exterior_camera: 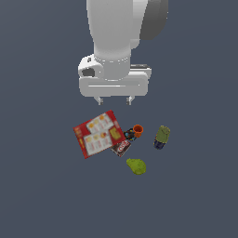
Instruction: Pick up a designated object from a clutter of objects.
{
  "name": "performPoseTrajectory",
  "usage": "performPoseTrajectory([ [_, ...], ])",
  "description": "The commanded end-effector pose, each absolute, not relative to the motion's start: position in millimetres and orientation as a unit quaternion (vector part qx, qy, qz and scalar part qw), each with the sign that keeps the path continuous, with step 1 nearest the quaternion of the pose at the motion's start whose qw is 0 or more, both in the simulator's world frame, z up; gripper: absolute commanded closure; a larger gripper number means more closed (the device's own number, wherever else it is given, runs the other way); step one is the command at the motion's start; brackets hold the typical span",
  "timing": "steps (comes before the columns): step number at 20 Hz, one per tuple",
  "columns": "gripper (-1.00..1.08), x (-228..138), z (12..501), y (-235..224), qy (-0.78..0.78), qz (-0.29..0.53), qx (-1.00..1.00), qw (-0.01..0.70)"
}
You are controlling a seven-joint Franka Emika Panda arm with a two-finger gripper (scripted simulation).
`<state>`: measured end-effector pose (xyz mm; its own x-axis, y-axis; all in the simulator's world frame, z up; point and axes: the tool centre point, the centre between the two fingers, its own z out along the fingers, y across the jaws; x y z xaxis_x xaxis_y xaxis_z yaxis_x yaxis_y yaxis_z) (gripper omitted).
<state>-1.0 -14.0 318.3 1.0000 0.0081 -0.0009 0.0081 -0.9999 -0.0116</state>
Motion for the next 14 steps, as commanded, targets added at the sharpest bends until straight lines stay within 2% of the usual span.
performPoseTrajectory([
  [1, -0.92, -1, 315, -13, 0.003, 0.001, -1.0, 0.006],
  [14, -0.92, 2, 278, -2, 0.101, 0.001, -0.995, 0.005],
])
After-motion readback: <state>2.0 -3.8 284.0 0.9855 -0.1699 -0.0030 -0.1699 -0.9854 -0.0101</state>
